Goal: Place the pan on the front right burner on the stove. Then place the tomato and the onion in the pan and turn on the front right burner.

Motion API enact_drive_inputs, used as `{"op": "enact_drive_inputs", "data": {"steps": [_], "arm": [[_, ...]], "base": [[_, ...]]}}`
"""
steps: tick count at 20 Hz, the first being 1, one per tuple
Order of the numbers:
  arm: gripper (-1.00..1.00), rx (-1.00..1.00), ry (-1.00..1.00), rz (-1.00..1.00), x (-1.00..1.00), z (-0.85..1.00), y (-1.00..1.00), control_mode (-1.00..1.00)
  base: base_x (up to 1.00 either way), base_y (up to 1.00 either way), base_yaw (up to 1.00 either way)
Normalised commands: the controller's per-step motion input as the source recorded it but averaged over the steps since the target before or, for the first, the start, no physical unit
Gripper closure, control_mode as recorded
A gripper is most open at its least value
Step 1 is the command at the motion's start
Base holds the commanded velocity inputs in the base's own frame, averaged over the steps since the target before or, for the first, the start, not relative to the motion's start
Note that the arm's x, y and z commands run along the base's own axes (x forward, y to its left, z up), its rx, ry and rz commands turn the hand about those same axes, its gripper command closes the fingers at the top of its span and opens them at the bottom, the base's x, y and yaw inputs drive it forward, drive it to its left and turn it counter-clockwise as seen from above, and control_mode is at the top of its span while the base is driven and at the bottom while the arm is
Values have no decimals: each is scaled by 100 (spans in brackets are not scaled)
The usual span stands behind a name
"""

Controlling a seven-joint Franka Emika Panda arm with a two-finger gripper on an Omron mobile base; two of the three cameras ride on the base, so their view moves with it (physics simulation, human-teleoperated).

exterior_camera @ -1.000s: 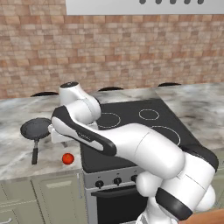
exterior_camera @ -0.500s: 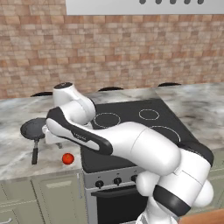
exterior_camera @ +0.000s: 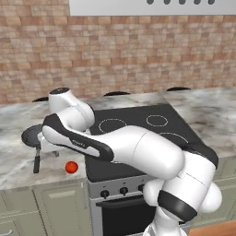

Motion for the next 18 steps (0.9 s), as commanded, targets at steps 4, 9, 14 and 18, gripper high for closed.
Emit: {"op": "enact_drive_inputs", "data": {"steps": [4, 9, 14, 18], "arm": [[-100, 0, 0, 0, 0, 0, 17, -100], [-100, 0, 0, 0, 0, 0, 10, -100], [-100, 0, 0, 0, 0, -1, 1, -100], [-100, 0, 0, 0, 4, -8, 2, -100]], "base": [[0, 0, 0], [0, 0, 0], [0, 0, 0], [0, 0, 0]]}}
